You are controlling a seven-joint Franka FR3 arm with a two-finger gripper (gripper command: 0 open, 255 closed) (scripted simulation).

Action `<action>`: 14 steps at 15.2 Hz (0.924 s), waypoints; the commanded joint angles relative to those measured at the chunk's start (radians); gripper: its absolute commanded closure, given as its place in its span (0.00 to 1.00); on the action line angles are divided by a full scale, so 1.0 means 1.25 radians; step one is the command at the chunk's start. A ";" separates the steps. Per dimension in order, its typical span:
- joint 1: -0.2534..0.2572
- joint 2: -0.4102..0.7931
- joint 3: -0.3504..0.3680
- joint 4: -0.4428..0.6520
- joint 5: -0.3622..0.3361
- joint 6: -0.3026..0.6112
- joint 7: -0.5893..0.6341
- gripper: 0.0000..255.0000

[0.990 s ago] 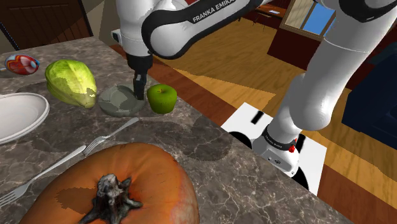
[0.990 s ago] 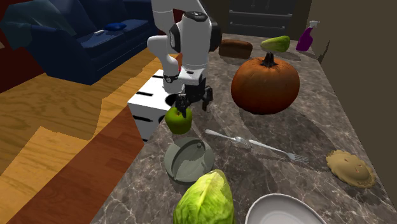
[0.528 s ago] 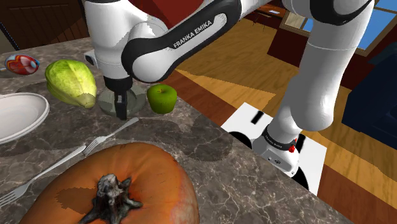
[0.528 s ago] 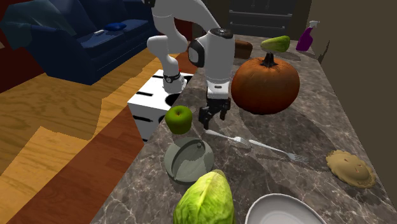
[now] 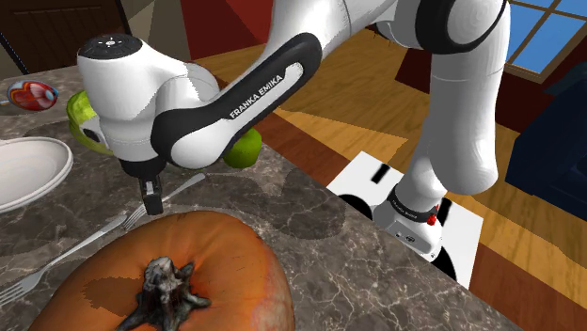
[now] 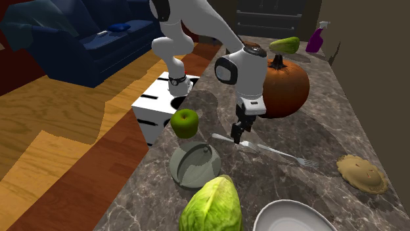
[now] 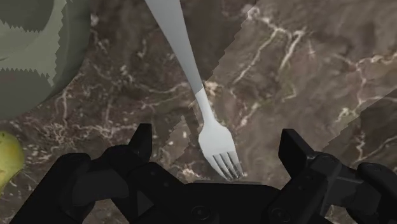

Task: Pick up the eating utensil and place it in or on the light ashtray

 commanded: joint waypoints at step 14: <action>0.014 0.059 -0.015 0.009 -0.029 0.047 0.011 0.00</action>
